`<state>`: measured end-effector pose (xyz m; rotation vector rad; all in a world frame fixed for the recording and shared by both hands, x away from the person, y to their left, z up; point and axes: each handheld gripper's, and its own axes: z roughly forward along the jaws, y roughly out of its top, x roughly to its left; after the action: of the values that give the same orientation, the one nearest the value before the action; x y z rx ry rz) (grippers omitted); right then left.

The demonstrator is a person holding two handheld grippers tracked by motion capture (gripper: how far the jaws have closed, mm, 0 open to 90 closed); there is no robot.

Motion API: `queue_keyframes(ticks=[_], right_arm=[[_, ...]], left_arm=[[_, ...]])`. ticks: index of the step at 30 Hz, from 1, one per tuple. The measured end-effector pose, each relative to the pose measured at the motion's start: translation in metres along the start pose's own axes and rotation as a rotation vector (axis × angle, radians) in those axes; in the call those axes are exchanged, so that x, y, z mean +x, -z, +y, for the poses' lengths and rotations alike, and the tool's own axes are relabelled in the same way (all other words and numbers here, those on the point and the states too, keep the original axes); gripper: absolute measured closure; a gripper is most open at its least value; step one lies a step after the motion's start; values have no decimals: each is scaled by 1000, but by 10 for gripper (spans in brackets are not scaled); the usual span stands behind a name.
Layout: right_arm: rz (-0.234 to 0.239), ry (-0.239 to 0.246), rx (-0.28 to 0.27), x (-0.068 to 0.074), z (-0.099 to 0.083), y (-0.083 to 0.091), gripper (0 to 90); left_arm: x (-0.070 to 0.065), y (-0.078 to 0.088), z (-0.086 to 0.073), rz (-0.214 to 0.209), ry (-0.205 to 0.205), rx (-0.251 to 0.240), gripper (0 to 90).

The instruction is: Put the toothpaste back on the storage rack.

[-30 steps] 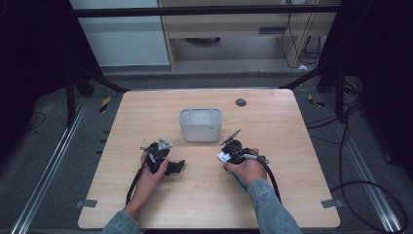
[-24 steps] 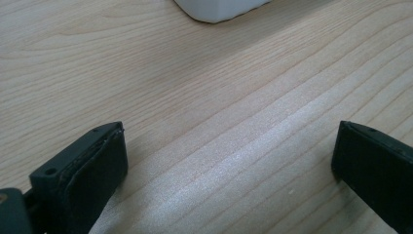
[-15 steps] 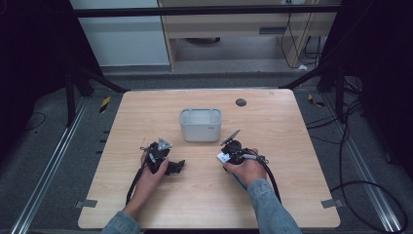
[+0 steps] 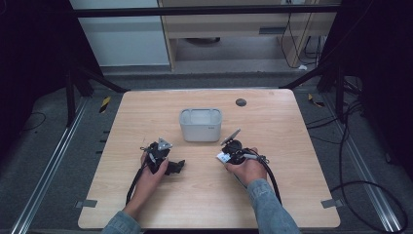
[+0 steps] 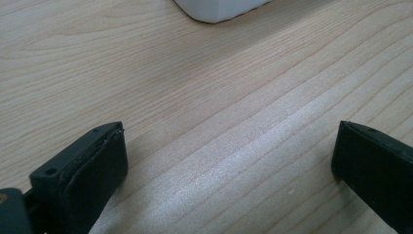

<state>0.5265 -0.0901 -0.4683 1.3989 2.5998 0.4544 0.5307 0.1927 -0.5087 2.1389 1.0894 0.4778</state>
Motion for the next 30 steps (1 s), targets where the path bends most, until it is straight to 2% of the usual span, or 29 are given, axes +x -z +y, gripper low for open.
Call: queue_keyframes(ticks=[7, 13, 20, 30], right_arm=[[-20, 11, -19, 2, -2, 2, 725], [-17, -7, -42, 1, -4, 7, 785], [-25, -11, -55, -3, -7, 13, 802], [-47, -4, -71, -9, -7, 34, 808]], left_arm=[[0, 0, 0, 0, 0, 0, 0], [0, 0, 0, 0, 0, 0, 0], [0, 0, 0, 0, 1, -1, 0], [0, 0, 0, 0, 0, 0, 0]])
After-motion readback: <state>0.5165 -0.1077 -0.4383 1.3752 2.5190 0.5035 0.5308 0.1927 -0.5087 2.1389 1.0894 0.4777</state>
